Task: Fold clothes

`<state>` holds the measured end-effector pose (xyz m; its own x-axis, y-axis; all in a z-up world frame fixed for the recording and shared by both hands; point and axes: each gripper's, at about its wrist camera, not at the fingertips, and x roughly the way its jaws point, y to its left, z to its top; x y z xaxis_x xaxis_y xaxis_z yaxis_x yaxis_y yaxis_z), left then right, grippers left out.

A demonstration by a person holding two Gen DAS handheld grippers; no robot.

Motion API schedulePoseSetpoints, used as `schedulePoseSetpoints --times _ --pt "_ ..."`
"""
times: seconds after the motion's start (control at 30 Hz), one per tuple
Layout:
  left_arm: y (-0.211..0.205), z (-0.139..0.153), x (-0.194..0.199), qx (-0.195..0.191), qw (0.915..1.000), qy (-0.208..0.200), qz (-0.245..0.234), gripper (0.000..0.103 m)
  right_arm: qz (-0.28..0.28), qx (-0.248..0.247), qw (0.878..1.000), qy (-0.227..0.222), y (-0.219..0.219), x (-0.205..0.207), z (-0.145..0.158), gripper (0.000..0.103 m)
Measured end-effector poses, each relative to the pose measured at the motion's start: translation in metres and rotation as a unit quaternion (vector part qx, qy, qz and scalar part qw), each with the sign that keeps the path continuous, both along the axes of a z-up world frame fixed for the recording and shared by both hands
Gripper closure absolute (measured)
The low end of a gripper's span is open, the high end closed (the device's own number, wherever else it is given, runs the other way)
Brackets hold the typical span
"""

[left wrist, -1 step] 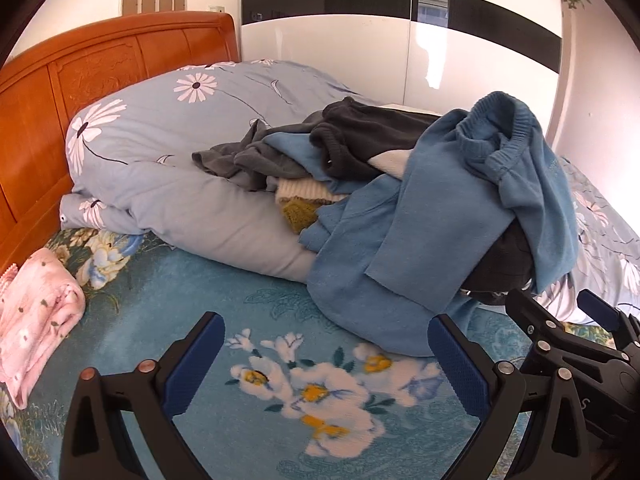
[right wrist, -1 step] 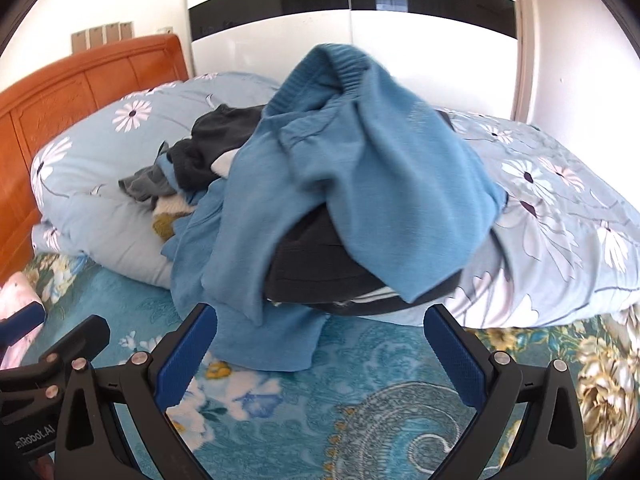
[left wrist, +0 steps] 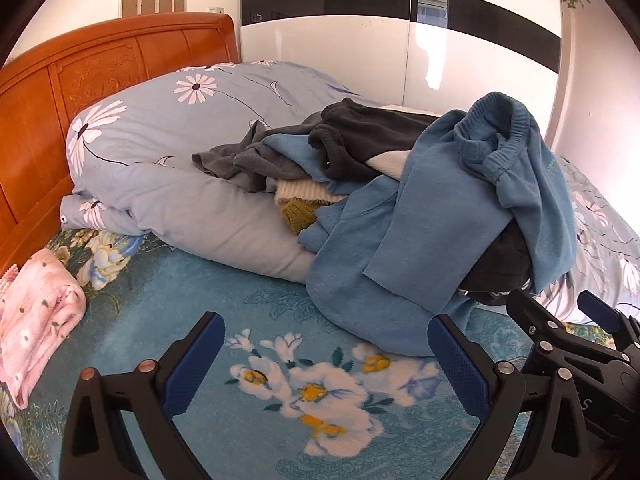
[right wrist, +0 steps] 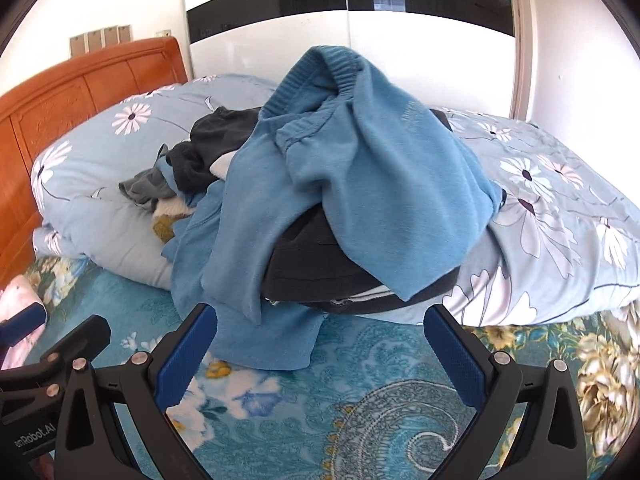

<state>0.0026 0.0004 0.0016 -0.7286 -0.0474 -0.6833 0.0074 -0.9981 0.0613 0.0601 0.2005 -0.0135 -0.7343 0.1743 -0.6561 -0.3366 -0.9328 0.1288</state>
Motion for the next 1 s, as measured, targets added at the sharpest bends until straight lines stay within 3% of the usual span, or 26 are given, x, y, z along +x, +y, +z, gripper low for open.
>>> schedulePoseSetpoints --times 0.57,1.0 --pt "0.004 0.018 0.029 0.03 0.9983 0.046 0.017 0.0 0.002 0.016 1.0 0.021 -0.002 0.023 0.015 0.0" --pt "0.012 0.015 0.027 0.035 0.9983 0.042 0.018 0.0 0.005 0.013 1.0 0.023 0.007 0.023 0.016 0.0"
